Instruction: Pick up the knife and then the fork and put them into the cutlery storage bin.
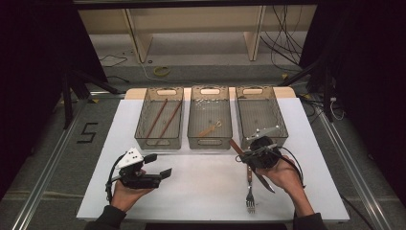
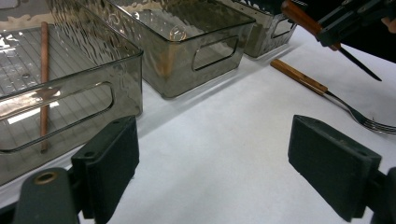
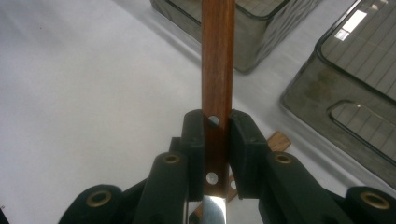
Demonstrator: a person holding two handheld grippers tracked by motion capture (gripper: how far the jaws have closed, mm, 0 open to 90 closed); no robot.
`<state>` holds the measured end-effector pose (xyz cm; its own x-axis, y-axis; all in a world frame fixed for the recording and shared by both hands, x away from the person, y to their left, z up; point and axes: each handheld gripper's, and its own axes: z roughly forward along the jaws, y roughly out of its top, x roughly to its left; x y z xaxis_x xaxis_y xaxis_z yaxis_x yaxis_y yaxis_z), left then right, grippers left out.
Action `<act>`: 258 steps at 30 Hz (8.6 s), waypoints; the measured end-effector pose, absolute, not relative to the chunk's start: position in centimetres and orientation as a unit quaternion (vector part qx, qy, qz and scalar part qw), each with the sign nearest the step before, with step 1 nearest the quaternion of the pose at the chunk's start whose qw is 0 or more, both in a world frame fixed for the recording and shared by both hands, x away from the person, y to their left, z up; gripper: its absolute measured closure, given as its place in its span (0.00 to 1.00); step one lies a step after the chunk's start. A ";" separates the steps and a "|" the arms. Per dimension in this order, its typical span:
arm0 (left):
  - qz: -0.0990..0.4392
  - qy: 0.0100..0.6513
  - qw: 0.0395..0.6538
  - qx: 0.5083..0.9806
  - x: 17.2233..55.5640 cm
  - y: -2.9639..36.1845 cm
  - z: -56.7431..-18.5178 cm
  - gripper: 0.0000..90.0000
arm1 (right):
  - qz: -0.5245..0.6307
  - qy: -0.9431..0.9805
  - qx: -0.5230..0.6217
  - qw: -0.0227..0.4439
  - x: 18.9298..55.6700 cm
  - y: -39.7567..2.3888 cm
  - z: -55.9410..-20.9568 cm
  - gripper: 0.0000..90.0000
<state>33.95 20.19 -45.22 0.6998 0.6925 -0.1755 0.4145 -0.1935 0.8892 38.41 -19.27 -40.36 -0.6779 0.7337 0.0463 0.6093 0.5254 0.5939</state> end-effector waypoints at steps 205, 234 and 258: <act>0.133 0.356 0.534 0.755 33.8 20.4 -45.1 0.18 | 0.210 0.865 0.448 0.086 40.3 -19.7 -43.5 0.36; 0.132 0.355 0.533 0.756 33.8 20.4 -45.1 0.18 | 0.147 0.884 0.440 0.053 39.7 -19.0 -45.7 0.51; 0.131 0.352 0.531 0.759 33.9 20.3 -45.1 0.18 | 0.117 0.902 0.411 0.060 39.7 -17.8 -45.7 0.74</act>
